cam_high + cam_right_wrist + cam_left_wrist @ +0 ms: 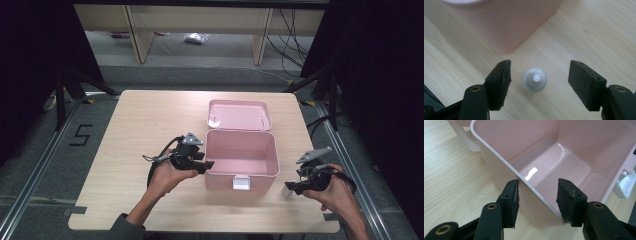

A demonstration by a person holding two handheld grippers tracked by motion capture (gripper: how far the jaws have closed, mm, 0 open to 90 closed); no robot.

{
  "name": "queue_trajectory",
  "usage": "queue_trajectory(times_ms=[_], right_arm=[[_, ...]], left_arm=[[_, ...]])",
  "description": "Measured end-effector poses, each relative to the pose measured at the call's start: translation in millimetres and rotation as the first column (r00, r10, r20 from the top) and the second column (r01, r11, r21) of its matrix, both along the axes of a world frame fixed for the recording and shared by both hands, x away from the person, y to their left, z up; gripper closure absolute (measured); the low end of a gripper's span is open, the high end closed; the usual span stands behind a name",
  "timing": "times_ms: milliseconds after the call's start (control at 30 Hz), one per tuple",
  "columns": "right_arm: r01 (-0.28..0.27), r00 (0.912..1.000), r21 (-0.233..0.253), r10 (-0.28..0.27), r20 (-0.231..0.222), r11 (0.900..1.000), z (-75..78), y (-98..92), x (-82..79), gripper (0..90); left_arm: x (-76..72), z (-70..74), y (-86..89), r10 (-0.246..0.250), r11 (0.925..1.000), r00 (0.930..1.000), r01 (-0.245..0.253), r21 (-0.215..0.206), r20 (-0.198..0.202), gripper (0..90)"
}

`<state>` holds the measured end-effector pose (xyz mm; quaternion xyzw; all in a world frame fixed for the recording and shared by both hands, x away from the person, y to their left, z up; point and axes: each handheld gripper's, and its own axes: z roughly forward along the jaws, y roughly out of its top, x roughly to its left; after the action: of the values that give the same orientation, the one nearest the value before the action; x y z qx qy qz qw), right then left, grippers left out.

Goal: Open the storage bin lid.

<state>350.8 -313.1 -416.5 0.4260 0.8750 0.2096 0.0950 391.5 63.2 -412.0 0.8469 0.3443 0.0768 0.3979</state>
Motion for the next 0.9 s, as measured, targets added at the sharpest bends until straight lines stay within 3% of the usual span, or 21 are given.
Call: queue_trajectory(times_ms=[67, 100, 167, 233, 300, 333, 433, 567, 600, 633, 667, 733, 767, 833, 900], right_arm=[[-0.01, 0.9999, -0.011, 0.01, -0.008, 1.0, -1.7, 0.8, 0.6, 36.2], [-0.018, 0.9998, -0.022, 0.018, 0.009, 1.0, -3.1, 0.7, 1.9, 36.2], [-0.005, 0.9999, -0.028, 0.005, -0.01, 1.0, -4.6, 2.4, 2.2, 36.5], [-0.025, 0.9996, -0.041, 0.026, 0.009, 0.999, -5.6, 1.8, 2.9, 37.0], [-0.009, 0.9997, -0.044, 0.008, -0.024, 0.999, -6.8, 3.7, 1.7, 37.4], [-0.004, 0.9997, -0.057, 0.003, -0.023, 0.998, -7.7, 4.1, 2.0, 37.8], [-0.055, 0.9983, -0.073, 0.054, -0.023, 0.996, -11.6, 3.7, 5.4, 38.8], [-0.039, 0.9989, -0.106, 0.036, -0.032, 0.994, -15.7, 6.7, 5.9, 39.5], [-0.063, 0.9975, -0.1, 0.059, -0.039, 0.993, -16.2, 6.4, 5.9, 39.7], [-0.055, 0.9971, -0.089, 0.05, -0.057, 0.995, -16.3, 7.6, 4.4, 40.0], [-0.079, 0.9962, -0.099, 0.075, -0.044, 0.992, -17.5, 6.6, 6.2, 40.3], [-0.076, 0.9961, -0.105, 0.07, -0.054, 0.992, -19.6, 6.9, 7.1, 40.6], [-0.048, 0.9962, -0.104, 0.04, -0.078, 0.993, -19.9, 8.8, 5.5, 40.9], [-0.079, 0.9953, -0.113, 0.072, -0.065, 0.99, -22.9, 7.0, 8.9, 41.4], [-0.061, 0.9949, -0.105, 0.052, -0.087, 0.993, -25.0, 7.7, 8.5, 42.0]], left_arm=[[0.1, 0.3, -0.6, 0.0, 1.0, 1.0, 0.0, 0.006, 0.001, 51.9], [0.1, 0.4, -0.9, 0.0, 0.9999, 1.0, -0.001, 0.011, 0.002, 51.9], [-0.5, 0.7, -1.5, 0.006, 0.9998, 1.0, -0.006, 0.018, 0.006, 51.8], [-0.4, 0.7, -1.6, 0.006, 0.9998, 1.0, -0.007, 0.018, 0.006, 51.7], [0.0, 0.6, -1.7, 0.003, 0.9999, 1.0, -0.003, 0.017, 0.005, 51.7], [0.0, 0.6, -1.9, 0.003, 0.9998, 1.0, -0.003, 0.017, 0.005, 51.7], [-0.2, 0.8, -2.0, 0.005, 0.9997, 0.9999, -0.005, 0.024, 0.009, 51.5], [-0.1, 0.8, -2.1, 0.003, 0.9997, 0.9999, -0.003, 0.026, 0.011, 51.3], [-0.1, 0.8, -2.1, 0.003, 0.9997, 0.9999, -0.003, 0.025, 0.011, 51.3], [-0.1, 0.7, -2.1, 0.003, 0.9997, 0.9999, -0.003, 0.026, 0.011, 51.2], [-0.1, 0.7, -2.1, 0.003, 0.9997, 0.9999, -0.003, 0.026, 0.011, 51.2], [-0.1, 0.7, -2.2, 0.003, 0.9997, 0.9999, -0.003, 0.026, 0.012, 51.2], [-0.1, 0.6, -2.2, 0.003, 0.9997, 0.9999, -0.004, 0.025, 0.013, 51.2], [-0.1, 0.4, -2.3, 0.003, 0.9997, 0.9999, -0.003, 0.025, 0.014, 51.0], [0.0, 0.4, -2.3, 0.003, 0.9997, 0.9999, -0.003, 0.025, 0.013, 50.9]])
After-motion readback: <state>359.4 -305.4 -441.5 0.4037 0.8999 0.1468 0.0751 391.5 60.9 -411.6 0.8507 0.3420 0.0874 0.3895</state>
